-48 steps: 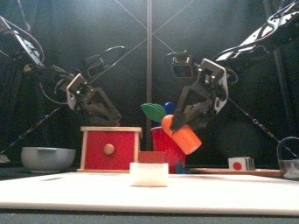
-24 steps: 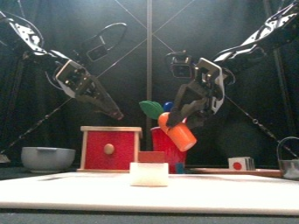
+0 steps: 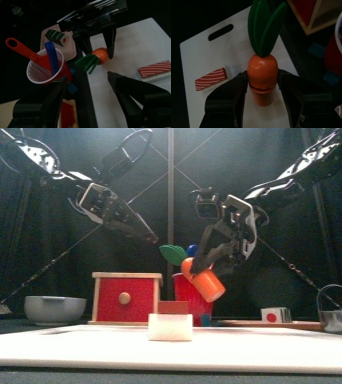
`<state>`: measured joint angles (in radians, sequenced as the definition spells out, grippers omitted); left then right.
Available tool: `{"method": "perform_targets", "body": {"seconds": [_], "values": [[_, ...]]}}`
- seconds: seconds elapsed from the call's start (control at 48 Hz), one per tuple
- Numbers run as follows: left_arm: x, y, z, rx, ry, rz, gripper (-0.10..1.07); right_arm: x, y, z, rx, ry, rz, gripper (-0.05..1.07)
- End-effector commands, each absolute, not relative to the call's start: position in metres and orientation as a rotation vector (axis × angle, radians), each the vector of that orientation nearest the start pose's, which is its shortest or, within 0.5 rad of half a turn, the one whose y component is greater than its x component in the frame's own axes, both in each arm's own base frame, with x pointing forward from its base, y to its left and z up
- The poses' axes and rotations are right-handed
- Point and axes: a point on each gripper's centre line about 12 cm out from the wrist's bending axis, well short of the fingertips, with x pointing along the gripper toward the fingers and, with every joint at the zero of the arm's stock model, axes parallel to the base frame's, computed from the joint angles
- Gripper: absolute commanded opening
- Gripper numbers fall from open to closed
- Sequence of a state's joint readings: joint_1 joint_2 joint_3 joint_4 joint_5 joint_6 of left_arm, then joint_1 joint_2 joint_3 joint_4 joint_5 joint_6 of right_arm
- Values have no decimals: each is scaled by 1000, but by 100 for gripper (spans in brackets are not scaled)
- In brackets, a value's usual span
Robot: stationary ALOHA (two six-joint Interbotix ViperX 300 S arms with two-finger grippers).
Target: Stand up carrot
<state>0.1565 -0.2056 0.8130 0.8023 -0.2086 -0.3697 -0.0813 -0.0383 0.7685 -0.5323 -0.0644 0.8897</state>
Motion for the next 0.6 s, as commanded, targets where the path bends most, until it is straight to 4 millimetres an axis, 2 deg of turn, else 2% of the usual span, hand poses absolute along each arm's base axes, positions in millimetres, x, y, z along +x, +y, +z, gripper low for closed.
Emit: {"method": "perform_targets", "body": {"seconds": [0.0, 0.25, 0.583], "values": [[359, 35, 221, 399, 426, -103, 98, 369, -26, 169, 387, 614, -157, 59], [376, 27, 204, 525, 511, -150, 98, 369, -26, 169, 400, 613, -161, 59], [384, 30, 204, 572, 530, -141, 98, 367, -26, 166, 408, 621, -167, 59]]}}
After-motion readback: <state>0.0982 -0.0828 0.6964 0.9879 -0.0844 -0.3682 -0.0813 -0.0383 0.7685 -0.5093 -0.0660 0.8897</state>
